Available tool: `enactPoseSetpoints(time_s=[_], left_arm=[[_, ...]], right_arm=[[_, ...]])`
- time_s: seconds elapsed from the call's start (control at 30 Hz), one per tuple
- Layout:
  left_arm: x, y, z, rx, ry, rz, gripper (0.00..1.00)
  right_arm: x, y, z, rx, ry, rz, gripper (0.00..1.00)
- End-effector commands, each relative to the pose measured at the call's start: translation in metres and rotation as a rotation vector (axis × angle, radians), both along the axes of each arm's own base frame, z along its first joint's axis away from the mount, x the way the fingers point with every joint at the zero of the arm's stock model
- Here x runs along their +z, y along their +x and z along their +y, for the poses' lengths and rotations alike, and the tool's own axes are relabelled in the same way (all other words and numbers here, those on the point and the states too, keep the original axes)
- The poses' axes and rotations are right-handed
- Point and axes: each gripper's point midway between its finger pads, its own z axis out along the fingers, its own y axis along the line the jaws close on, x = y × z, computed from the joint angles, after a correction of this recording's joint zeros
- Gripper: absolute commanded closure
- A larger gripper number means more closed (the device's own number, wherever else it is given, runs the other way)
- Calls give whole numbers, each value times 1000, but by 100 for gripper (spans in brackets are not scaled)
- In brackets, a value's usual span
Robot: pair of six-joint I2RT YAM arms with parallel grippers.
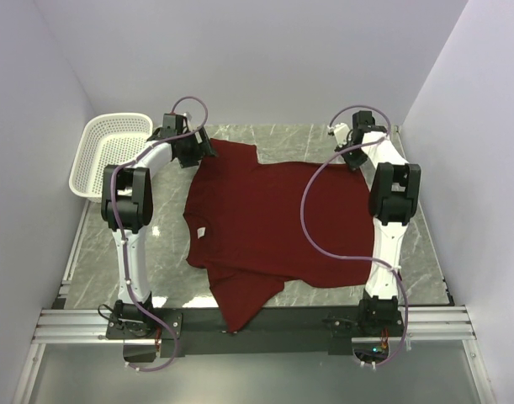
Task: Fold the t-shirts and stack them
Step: Flatten the tshirt out
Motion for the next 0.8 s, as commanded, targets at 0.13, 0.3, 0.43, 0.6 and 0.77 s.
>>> enactPoseSetpoints(time_s=[0.13, 0.3, 0.43, 0.6, 0.77], left_arm=[[34, 9, -2, -23, -15, -81, 15], [35, 14, -3, -24, -22, -84, 15], [35, 19, -5, -25, -29, -85, 15], [34, 30, -9, -26, -53, -89, 15], [28, 49, -14, -2, -83, -83, 17]], right_arm=[[42, 58, -22, -189, -69, -237, 100], [59, 100, -31, -333, -134, -417, 100], [56, 116, -18, -313, -203, -459, 100], [56, 125, -9, -298, -230, -485, 100], [53, 122, -18, -306, -260, -492, 100]])
